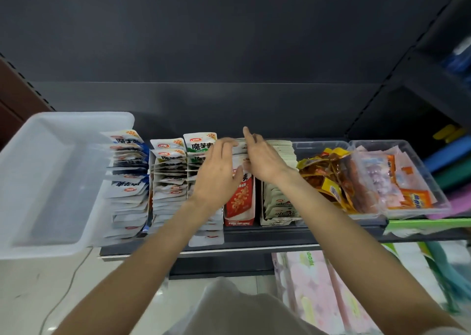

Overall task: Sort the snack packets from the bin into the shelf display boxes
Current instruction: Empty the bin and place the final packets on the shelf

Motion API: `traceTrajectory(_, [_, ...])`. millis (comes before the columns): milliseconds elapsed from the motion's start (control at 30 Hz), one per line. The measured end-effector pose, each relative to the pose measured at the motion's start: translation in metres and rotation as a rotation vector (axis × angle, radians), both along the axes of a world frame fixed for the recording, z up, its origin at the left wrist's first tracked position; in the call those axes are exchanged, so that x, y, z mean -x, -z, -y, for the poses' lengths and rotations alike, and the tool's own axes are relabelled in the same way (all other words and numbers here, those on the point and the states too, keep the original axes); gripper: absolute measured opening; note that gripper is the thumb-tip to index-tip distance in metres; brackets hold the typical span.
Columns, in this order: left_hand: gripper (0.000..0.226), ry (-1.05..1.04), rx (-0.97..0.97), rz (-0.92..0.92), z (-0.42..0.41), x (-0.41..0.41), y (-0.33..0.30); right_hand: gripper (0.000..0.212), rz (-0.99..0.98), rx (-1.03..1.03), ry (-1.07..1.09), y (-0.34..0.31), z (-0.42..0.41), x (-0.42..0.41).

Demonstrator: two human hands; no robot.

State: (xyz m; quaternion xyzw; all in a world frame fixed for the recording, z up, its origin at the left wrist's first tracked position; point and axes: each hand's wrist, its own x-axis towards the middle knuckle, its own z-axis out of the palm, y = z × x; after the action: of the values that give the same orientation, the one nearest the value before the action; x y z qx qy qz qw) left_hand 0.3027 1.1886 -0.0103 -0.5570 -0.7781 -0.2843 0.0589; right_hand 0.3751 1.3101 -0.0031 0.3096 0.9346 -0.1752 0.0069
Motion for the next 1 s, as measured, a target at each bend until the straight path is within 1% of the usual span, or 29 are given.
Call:
traceTrajectory(33, [0.047,-0.034,-0.018,0.117,0.005,-0.007,0.001,0.086,0.001,0.023,-0.006,0.001,0.0,0.001])
traceTrajectory(67, [0.048,-0.069,-0.011,0.166,0.008,-0.012,0.003,0.086,0.0,0.046,-0.019,0.001,0.001,0.001])
traceTrajectory(100, [0.051,-0.1,0.013,0.137,0.009,-0.014,0.007,0.085,-0.003,0.065,-0.032,0.002,0.001,0.0])
traceTrajectory(200, [0.056,-0.163,0.139,-0.114,0.008,-0.008,0.018,0.082,-0.017,0.119,-0.04,0.0,-0.003,0.0])
traceTrajectory(267, [0.055,-0.186,0.214,-0.201,0.005,-0.001,0.021,0.076,0.018,0.176,-0.066,-0.007,-0.011,0.0])
traceTrajectory(367, [0.05,-0.174,0.251,-0.24,0.003,0.004,0.021,0.052,0.036,0.205,-0.148,-0.018,-0.027,0.001])
traceTrajectory(433, [0.05,-0.175,0.237,-0.264,0.003,0.005,0.021,0.041,0.016,0.115,-0.19,-0.021,-0.036,0.005])
traceTrajectory(533, [0.051,-0.189,0.216,-0.265,0.002,0.006,0.023,0.033,0.034,-0.045,-0.27,-0.02,-0.041,0.013])
traceTrajectory(633, [0.051,-0.197,0.211,-0.26,0.002,0.008,0.025,0.028,0.102,-0.153,-0.377,-0.023,-0.045,0.023])
traceTrajectory(733, [0.049,-0.197,0.218,-0.267,0.001,0.009,0.025,0.023,0.172,-0.22,-0.475,-0.028,-0.049,0.029])
traceTrajectory(800, [0.047,-0.196,0.217,-0.257,0.0,0.009,0.026,0.022,0.202,-0.199,-0.502,-0.028,-0.05,0.031])
traceTrajectory(867, [0.046,-0.198,0.211,-0.257,0.001,0.009,0.027,0.026,0.24,-0.119,-0.51,-0.028,-0.052,0.032])
traceTrajectory(933, [0.046,-0.204,0.207,-0.269,0.002,0.01,0.027,0.021,0.269,-0.036,-0.503,-0.027,-0.053,0.032])
traceTrajectory(1000, [0.048,-0.203,0.21,-0.272,0.002,0.011,0.028,0.018,0.255,-0.005,-0.478,-0.023,-0.053,0.033])
